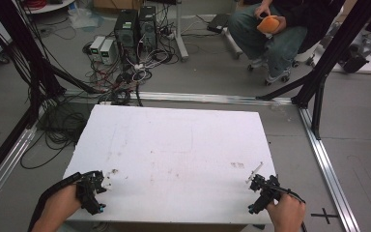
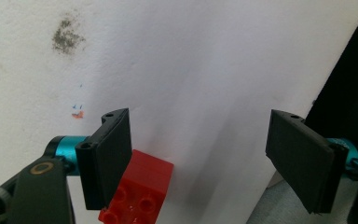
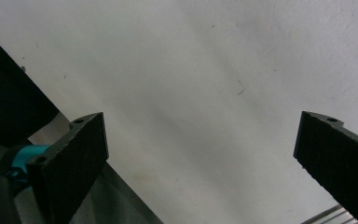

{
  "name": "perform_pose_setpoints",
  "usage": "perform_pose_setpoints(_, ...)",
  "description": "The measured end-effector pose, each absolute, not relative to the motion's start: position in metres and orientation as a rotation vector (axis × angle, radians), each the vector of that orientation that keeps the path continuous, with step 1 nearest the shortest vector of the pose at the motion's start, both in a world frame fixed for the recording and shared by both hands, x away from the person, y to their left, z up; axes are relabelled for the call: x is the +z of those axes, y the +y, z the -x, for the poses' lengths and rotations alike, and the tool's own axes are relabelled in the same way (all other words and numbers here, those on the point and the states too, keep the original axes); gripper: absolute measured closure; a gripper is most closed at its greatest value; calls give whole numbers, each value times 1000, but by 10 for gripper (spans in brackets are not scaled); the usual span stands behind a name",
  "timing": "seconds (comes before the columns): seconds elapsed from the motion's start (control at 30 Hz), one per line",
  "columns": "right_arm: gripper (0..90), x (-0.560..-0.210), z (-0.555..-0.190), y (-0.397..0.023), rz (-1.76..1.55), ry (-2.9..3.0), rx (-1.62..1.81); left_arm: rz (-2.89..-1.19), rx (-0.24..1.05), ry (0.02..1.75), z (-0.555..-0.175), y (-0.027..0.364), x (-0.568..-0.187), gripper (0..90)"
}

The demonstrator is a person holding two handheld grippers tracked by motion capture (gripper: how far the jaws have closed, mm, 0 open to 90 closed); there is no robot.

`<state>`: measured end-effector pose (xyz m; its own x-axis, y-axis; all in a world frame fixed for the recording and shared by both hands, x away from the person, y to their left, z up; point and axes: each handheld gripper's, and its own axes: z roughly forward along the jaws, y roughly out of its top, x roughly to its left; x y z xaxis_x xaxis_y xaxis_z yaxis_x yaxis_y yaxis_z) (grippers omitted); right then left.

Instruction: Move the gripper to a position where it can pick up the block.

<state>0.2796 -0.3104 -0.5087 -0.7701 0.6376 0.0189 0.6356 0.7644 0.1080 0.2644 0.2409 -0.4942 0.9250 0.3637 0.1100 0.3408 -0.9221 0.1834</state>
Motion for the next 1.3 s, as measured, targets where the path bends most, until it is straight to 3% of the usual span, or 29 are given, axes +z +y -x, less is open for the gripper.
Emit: perform_pose_setpoints(1.3, 21, -509, -281, -304, -1042, 2935, 155, -2922, 215, 519, -264, 240, -494, 228)
